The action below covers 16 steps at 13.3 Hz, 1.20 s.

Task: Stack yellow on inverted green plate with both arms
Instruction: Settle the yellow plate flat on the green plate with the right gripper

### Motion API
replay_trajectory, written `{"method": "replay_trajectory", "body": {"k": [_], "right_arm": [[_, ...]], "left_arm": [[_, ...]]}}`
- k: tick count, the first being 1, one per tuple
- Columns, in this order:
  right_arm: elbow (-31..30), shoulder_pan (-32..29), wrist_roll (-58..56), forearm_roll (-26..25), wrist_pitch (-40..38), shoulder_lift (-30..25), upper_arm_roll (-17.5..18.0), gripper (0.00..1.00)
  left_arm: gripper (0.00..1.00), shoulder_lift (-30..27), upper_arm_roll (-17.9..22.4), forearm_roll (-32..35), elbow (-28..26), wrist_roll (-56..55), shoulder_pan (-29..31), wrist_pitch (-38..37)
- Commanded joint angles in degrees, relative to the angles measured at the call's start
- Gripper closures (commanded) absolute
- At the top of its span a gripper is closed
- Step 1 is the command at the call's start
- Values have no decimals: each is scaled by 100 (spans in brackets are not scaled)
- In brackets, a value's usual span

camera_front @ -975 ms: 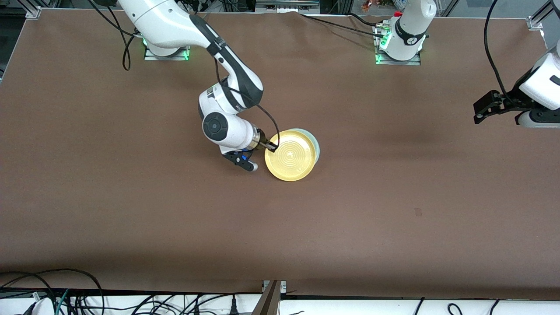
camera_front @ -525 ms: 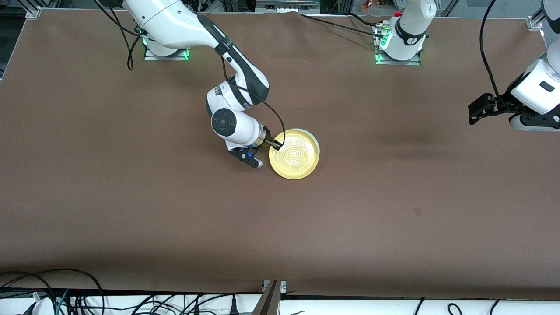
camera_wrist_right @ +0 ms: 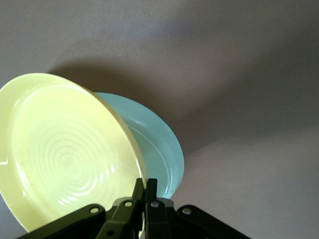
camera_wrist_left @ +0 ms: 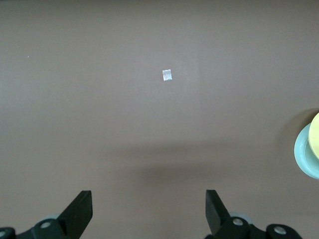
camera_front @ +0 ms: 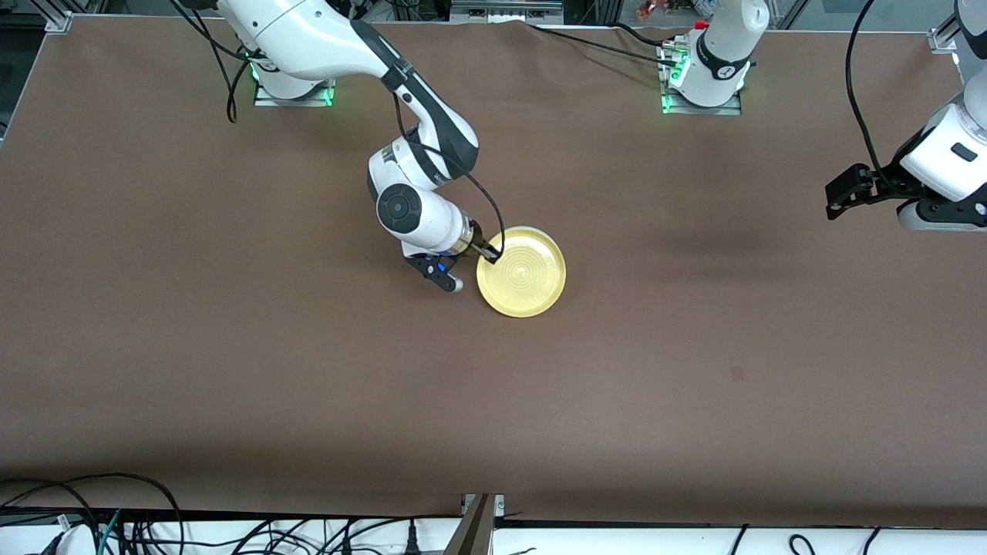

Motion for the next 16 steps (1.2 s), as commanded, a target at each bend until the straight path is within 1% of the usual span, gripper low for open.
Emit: {"method": "replay_trajectory", "body": {"k": [1, 6, 8, 11, 13, 14, 15, 16], "right_arm": [[-88, 189, 234, 29, 9, -138, -35, 100], [-202, 234, 366, 29, -8, -138, -35, 100], [-264, 234, 357, 20, -8, -138, -44, 100], [-518, 242, 357, 20, -17, -226, -35, 100], [-580, 251, 357, 11, -17, -243, -35, 100], [-580, 260, 366, 20, -17, -243, -35, 95], [-572, 251, 366, 20, -17, -243, -35, 33], [-572, 251, 366, 29, -26, -243, -35, 0]], "left_arm": [[0, -95, -20, -54, -69, 148, 21, 11], [0, -95, -29, -54, -69, 122, -14, 11], [0, -95, -116, -36, -69, 96, -5, 11], [0, -95, -152, -36, -69, 78, -14, 2], [0, -95, -152, -36, -69, 78, -14, 11], [0, -95, -161, -27, -69, 78, -14, 2], [0, -95, -161, -27, -69, 78, -5, 2], [0, -95, -161, -27, -69, 78, -14, 11]]}}
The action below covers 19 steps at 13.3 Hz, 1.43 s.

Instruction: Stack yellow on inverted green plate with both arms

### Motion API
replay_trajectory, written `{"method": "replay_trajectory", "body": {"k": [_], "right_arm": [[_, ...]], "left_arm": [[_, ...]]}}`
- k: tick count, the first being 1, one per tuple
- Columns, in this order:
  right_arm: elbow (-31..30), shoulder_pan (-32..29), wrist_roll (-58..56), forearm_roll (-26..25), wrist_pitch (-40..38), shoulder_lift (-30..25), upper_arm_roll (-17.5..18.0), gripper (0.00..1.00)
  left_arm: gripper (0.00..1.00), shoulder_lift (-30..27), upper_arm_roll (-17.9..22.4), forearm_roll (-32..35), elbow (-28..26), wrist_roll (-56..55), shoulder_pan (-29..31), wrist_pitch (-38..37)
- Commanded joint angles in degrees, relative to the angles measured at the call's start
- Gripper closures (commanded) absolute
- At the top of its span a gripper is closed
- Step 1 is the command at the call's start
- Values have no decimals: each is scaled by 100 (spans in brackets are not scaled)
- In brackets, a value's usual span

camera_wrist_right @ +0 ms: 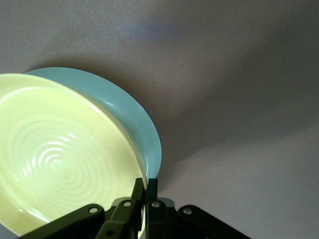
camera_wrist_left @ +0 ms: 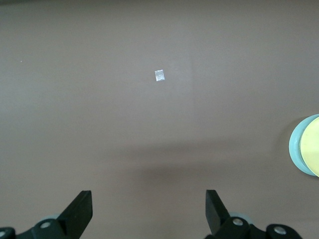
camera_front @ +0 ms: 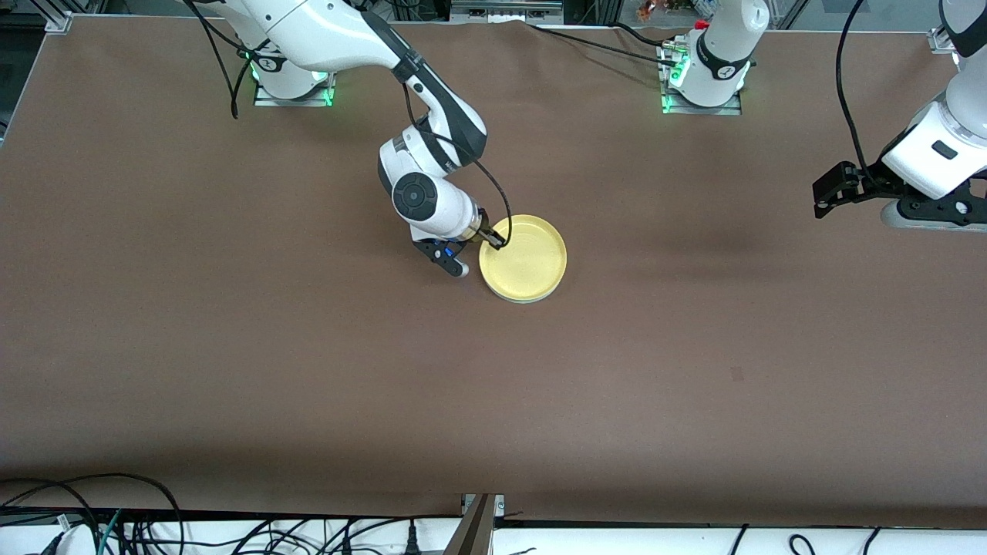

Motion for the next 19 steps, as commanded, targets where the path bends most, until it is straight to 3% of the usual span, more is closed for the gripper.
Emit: {"method": "replay_trajectory", "body": {"k": [1, 5, 8, 11, 16, 19], "right_arm": [[-176, 45, 152, 29, -29, -142, -30, 0], [-62, 36, 285, -6, -108, -290, -100, 0], [140, 36, 285, -574, -616, -650, -485, 0], [622, 10, 154, -1296, -1468, -967, -1100, 0], [1178, 10, 30, -1403, -1910, -1266, -2418, 0], [1178, 1, -249, -1412, -2207, -1398, -2920, 0]], "left_arm": [[0, -95, -25, -27, -69, 70, 7, 2], [0, -95, -60, -27, -78, 70, 16, 2], [0, -95, -60, -27, -69, 70, 7, 2], [0, -95, -68, -27, -69, 70, 7, 2], [0, -103, -69, -27, -69, 70, 7, 2], [0, -95, -95, -27, -69, 70, 7, -15]]}}
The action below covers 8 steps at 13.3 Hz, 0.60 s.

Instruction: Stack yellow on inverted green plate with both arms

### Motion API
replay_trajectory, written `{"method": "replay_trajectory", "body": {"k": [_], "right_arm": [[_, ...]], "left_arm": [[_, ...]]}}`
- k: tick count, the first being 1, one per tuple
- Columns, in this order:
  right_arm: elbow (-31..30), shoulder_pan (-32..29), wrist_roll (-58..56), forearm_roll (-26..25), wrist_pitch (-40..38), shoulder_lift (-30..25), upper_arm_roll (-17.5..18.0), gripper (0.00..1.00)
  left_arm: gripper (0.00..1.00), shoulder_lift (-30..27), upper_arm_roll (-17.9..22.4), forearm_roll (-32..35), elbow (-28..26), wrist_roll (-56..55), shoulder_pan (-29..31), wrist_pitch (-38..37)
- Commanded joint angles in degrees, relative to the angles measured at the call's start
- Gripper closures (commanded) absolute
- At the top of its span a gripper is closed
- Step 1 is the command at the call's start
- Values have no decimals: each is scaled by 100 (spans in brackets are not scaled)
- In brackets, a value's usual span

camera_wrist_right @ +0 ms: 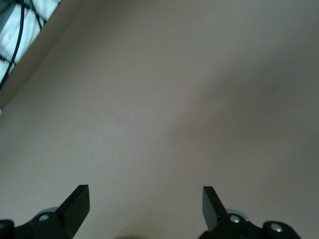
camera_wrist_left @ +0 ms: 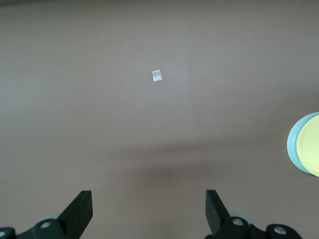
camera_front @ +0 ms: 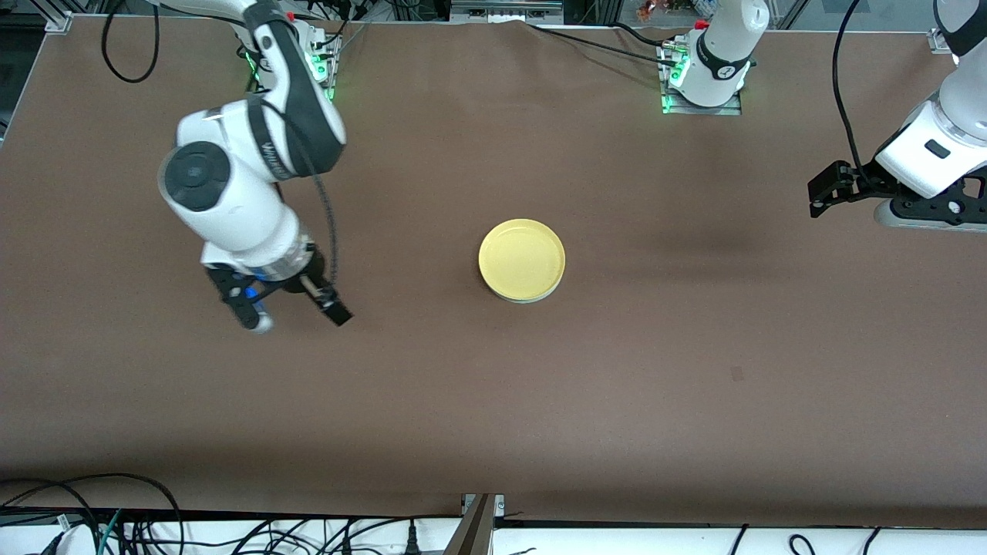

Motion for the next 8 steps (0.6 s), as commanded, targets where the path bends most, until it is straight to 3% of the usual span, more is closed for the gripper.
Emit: {"method": "replay_trajectory", "body": {"k": [1, 5, 6, 8], "right_arm": [[21, 28, -463, -106, -461, -117, -288, 0], [-338, -708, -1982, -141, -1120, -1021, -210, 0], [-417, -1032, -2474, -150, -1331, -1249, -35, 0], [-628, -2024, -3301, -167, -1534, -1645, 718, 0]], "left_arm": [[0, -94, -24, -27, -69, 70, 7, -22], [0, -103, -24, -18, -69, 70, 16, -22], [0, -103, -24, -18, -78, 70, 16, -22], [0, -103, -24, -18, -69, 70, 16, -22]]}}
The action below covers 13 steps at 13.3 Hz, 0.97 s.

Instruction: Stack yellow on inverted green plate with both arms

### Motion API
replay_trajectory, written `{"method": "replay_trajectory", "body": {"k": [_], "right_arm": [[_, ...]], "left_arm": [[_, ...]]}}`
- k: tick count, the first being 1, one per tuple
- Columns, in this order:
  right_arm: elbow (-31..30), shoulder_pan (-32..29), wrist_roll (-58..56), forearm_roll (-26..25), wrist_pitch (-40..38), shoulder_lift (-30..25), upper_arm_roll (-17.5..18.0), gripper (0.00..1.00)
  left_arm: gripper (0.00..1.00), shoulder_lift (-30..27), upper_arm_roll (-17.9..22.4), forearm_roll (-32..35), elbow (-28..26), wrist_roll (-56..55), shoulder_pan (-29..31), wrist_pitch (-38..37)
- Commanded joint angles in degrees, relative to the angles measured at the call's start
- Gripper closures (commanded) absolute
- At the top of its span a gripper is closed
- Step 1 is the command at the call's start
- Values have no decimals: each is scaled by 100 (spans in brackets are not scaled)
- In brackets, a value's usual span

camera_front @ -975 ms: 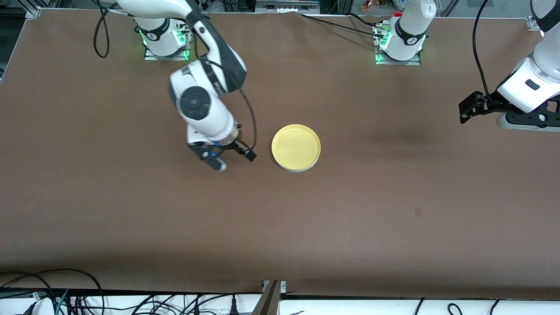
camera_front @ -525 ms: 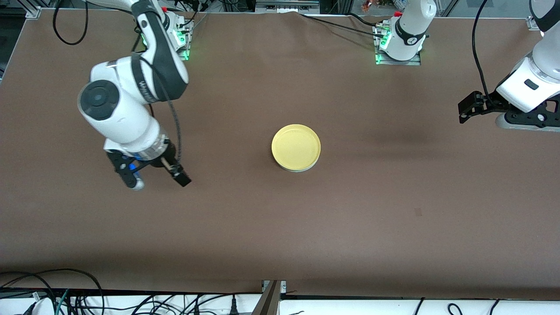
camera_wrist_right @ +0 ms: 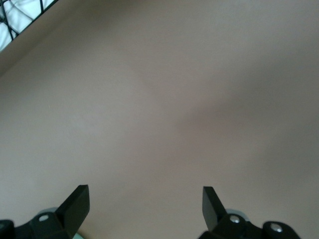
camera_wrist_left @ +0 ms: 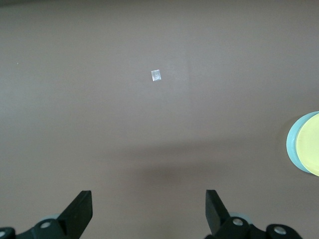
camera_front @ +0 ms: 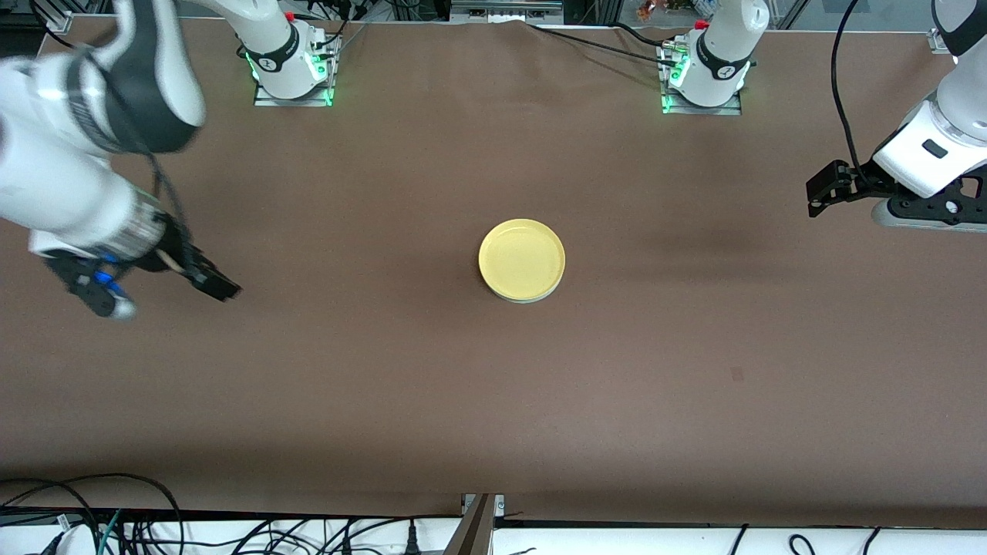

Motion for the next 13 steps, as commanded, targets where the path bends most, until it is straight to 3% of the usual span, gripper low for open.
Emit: {"method": "replay_trajectory", "body": {"k": [1, 3, 5, 8, 13], "right_arm": [[-710, -1199, -1016, -279, -155, -863, 1101, 0], [-1280, -1649, -1571, -587, -155, -1329, 1594, 0], [-1703, -1922, -2264, -675, -172, -1699, 1868, 0], [-1644, -1959, -2680, -1070, -664, -1745, 1913, 0], [-1626, -1959, -3068, -1071, -788, -1754, 1913, 0]], "left_arm": [[0, -103, -20, -18, -69, 70, 15, -17], [0, -103, -20, -18, -69, 70, 15, -17], [0, -103, -20, -18, -78, 70, 15, -34], [0, -103, -20, -18, -69, 70, 6, -34], [0, -112, -12, -27, -60, 70, 15, -78]]}}
